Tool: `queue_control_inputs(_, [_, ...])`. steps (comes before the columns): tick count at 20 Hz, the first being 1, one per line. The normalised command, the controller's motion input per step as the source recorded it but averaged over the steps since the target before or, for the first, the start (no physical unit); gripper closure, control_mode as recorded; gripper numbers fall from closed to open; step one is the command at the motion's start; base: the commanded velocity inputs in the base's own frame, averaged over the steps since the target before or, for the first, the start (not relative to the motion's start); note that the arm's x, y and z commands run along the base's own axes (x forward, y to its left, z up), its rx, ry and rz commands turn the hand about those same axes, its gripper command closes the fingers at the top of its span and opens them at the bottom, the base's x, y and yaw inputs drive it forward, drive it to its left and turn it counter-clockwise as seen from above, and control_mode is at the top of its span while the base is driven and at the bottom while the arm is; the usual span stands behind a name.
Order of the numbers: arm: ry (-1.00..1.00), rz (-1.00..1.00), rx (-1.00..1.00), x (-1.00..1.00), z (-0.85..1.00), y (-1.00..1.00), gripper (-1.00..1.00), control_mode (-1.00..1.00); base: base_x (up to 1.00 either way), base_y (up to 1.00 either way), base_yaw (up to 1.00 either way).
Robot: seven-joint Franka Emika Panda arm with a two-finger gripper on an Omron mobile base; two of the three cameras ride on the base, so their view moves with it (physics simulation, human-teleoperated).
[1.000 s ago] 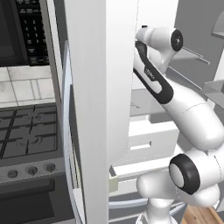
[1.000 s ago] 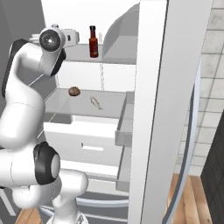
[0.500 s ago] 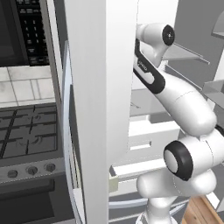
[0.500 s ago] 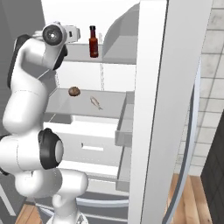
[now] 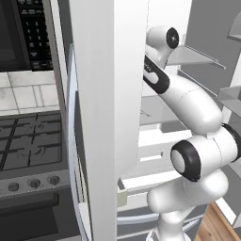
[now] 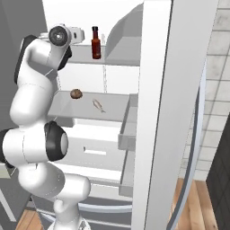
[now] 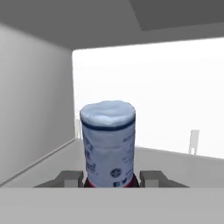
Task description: Place the condiment bottle and condiment bottle from the counter to the top shelf of the fridge. If the existing items in the fridge are on the top shelf, move them to other shelves.
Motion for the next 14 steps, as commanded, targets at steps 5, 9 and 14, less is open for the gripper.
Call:
queue_control_inputs(5, [0.00,0.00,0.00,0.16,-0.24,0.00,1.00,-1.00,0.00,0.00,0.00])
queue_control_inputs(9, [0.00,0.00,0.00,0.21,-0.15,0.00,1.00,-1.00,0.00,0.00,0.00])
queue_control_inputs(14, [0.00,0.00,0.00,0.32,-0.02,0.00,1.00,-1.00,0.00,0.00,0.00])
